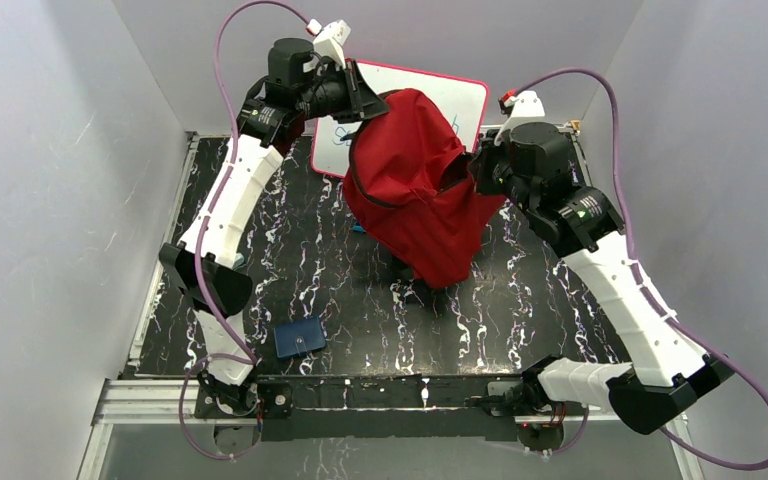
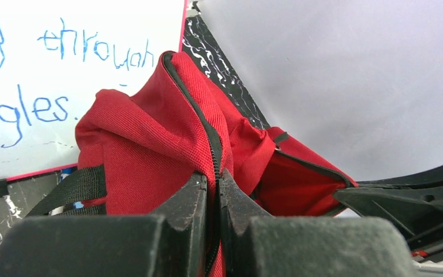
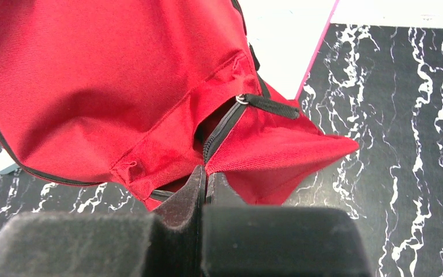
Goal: Pack the student bag
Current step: Place the student bag at the center of the board.
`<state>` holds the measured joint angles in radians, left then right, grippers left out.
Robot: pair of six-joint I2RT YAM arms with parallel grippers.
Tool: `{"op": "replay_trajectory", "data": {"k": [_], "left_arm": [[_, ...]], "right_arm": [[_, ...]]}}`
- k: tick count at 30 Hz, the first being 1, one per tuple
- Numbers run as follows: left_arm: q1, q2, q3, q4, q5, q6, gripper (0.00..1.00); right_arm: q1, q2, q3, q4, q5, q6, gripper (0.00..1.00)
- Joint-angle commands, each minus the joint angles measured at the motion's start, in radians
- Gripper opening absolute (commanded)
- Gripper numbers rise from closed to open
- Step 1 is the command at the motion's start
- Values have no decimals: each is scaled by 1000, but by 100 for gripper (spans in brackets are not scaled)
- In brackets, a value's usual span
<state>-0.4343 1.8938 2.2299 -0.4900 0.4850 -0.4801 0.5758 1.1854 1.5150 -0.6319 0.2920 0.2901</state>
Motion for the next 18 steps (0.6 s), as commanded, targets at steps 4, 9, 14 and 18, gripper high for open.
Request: {"op": "replay_trajectory", "data": {"k": [4, 9, 14, 18], "left_arm": [[12, -134, 74, 102, 44, -48, 0], [-1, -65, 130, 108, 113, -71, 0], [-105, 53, 200, 106, 116, -63, 0], [-189, 163, 262, 110, 104, -62, 0]], "right_arm": [[4, -60, 181, 329, 4, -29, 0], [5, -114, 175, 326, 143, -98, 0], [4, -186, 166, 313, 320, -185, 0], [5, -234, 137, 287, 434, -242, 0]]}}
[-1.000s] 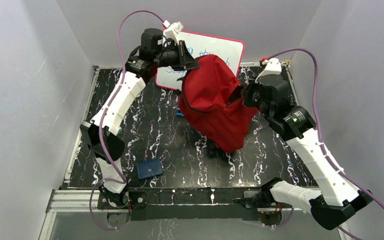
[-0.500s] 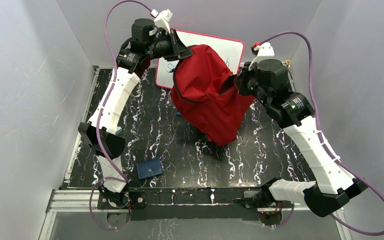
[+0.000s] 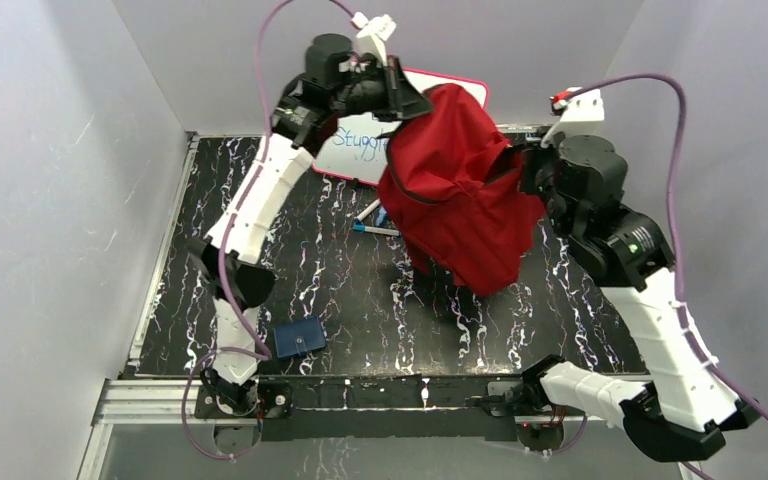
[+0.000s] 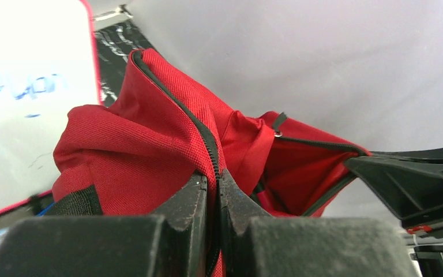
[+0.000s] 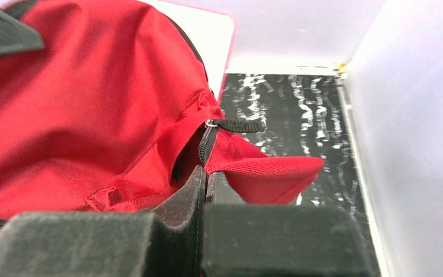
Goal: Pack the student bag
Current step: Place the student bag at the center of the board.
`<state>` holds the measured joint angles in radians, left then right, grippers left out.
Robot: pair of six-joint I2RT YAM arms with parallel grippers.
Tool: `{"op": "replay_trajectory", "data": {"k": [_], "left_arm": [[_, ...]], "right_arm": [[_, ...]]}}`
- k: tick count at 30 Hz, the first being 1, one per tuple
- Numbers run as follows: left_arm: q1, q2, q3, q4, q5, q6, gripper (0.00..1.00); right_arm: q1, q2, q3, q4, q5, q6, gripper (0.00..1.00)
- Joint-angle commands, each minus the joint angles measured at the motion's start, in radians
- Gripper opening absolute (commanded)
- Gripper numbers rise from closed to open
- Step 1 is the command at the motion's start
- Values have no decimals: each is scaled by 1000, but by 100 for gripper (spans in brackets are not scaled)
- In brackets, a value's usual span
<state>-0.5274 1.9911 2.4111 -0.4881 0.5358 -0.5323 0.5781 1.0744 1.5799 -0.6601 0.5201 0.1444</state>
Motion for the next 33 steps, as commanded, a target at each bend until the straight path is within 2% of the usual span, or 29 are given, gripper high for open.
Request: {"op": "replay_trajectory", "data": {"k": [1, 8, 16, 21, 24, 29, 33], "left_arm": [[-112, 93, 91, 112, 53, -12, 0], [-219, 237, 87, 147, 64, -4, 0], [-262, 248, -118, 213, 21, 38, 0], [-259, 167, -277, 256, -50, 58, 0], [-240, 74, -447, 305, -114, 55, 0], [-154, -92, -736, 455, -149, -39, 0], [-128, -140, -829, 479, -137, -43, 0]], "right_arm": [[2, -132, 59, 305, 228, -106, 0], [2, -221, -74, 222, 348, -77, 0], [2, -337, -362, 88, 339, 112, 0], [2, -373, -481, 74, 319, 193, 0], [2, -375, -512, 76, 300, 201, 0], [2, -346, -535, 146, 296, 144, 0], [1, -271, -530, 229, 292, 64, 0]]}}
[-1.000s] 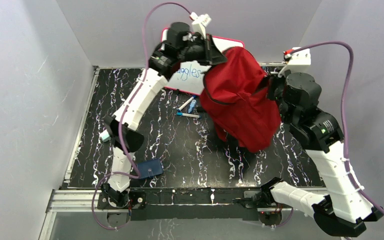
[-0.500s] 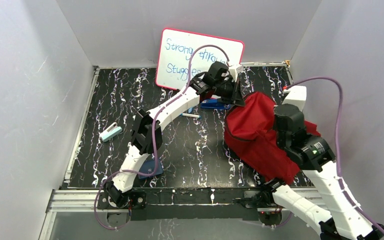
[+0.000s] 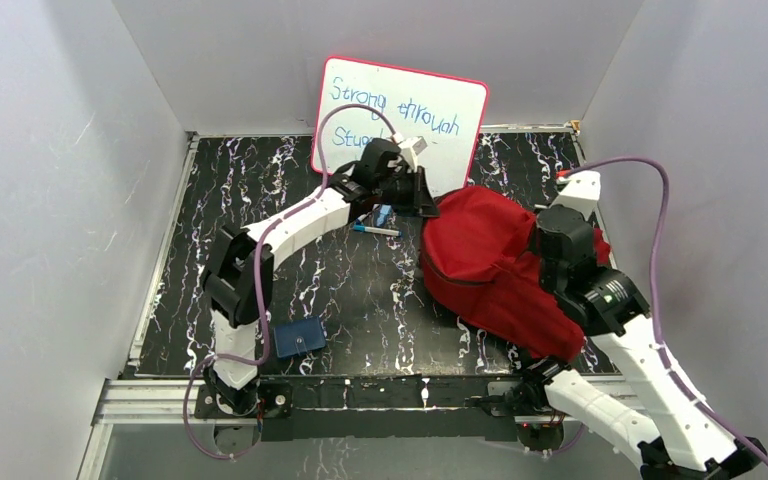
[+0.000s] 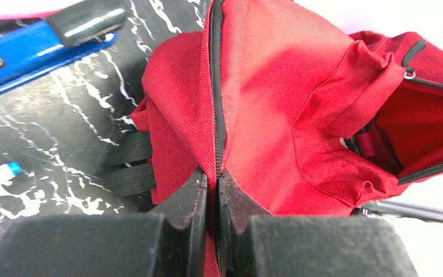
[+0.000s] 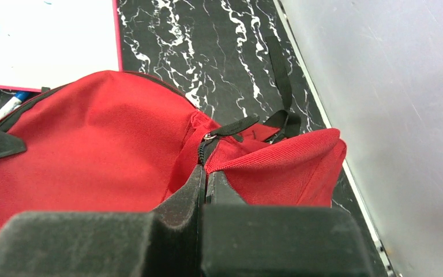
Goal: Pack the student bag
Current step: Place the student bag at the center of the board.
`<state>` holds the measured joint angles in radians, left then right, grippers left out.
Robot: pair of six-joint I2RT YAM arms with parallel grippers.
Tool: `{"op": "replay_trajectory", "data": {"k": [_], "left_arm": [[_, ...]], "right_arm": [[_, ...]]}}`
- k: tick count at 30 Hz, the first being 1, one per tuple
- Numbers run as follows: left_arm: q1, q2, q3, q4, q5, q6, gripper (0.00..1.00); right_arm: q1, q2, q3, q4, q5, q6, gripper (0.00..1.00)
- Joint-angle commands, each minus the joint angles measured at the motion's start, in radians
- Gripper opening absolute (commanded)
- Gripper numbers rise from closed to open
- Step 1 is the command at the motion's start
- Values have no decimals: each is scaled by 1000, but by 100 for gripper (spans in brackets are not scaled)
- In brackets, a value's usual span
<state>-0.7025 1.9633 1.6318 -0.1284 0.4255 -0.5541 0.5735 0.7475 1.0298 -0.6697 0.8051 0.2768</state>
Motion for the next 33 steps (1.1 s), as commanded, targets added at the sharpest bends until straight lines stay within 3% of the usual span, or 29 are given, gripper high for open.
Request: {"op": "replay_trajectory", "data": {"k": [1, 7, 13, 20, 22, 28, 33], "left_arm": [[47, -122, -64, 121, -29, -17, 0], [56, -147, -128, 150, -39, -10, 0], [68, -162, -155, 134, -18, 22, 2], [149, -236, -184, 37, -60, 54, 42], [178, -259, -195, 3, -93, 71, 48], [232, -250, -207, -128, -273, 143, 54], [235, -170, -150, -144, -339, 285, 55]], "right_arm": [[5, 80, 27, 253, 1, -83, 0], [-10, 217, 80, 310, -81, -139, 0], [-44, 311, 159, 51, -204, -12, 0], [-45, 189, 106, -163, -321, 170, 0], [-45, 160, 89, -203, -351, 209, 0], [-44, 113, 48, -275, -384, 282, 0], [-44, 97, 28, -269, -413, 282, 0]]}}
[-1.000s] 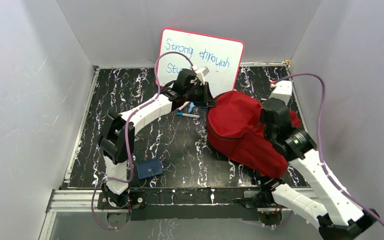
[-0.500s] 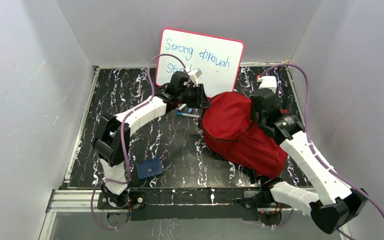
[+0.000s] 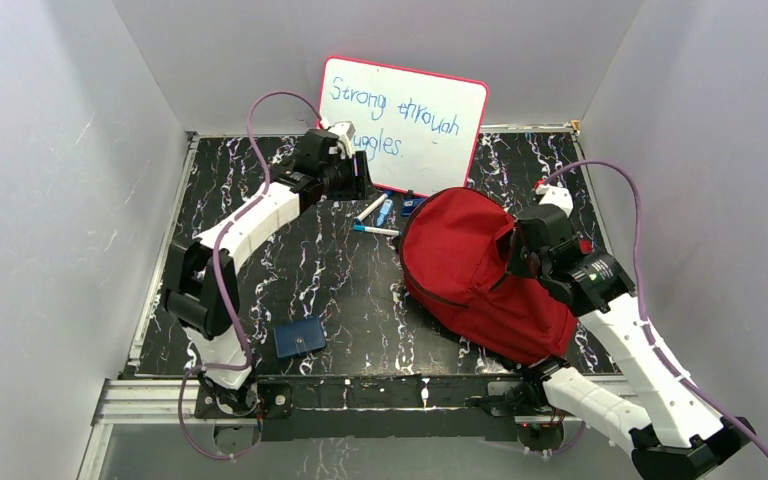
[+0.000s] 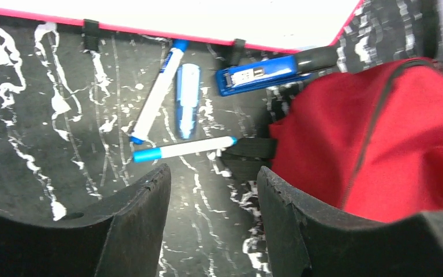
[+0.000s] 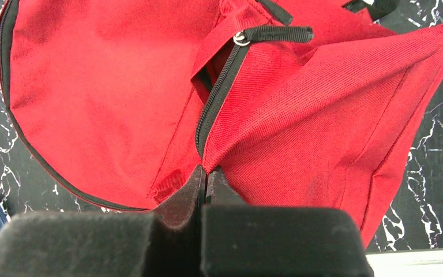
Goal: Pack the student bag
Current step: Place the student bag at the center of the board, then pick up the stationery from the center of the board.
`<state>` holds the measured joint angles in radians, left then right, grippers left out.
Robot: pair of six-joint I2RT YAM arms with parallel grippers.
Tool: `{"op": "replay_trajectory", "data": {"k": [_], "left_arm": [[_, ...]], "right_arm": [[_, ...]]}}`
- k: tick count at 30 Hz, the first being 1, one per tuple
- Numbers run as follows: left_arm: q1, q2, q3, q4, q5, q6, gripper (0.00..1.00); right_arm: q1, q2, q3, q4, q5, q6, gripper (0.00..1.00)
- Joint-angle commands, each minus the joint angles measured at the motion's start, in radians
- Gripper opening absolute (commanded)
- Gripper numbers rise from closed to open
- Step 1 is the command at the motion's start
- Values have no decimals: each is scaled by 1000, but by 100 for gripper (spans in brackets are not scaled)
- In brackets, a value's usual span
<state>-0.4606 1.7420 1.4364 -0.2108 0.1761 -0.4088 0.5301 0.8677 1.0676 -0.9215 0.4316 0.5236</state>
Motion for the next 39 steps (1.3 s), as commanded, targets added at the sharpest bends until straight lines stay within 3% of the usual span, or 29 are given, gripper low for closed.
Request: {"op": "replay_trajectory", "data": {"k": [1, 9, 12, 39], "left_arm": [[-6, 81, 81, -73, -99, 177, 54], [-3, 408, 421, -247, -135, 399, 43], [-3, 470, 479, -266, -197, 445, 41], [-10, 612, 527, -269, -64, 473, 41]], "right_arm": [[-1, -26, -11, -17, -45, 34, 0], [-1, -67, -19, -17, -62, 18, 0], [-1, -77, -22, -19, -74, 10, 0], [-1, -102, -67, -19, -94, 3, 0]]}}
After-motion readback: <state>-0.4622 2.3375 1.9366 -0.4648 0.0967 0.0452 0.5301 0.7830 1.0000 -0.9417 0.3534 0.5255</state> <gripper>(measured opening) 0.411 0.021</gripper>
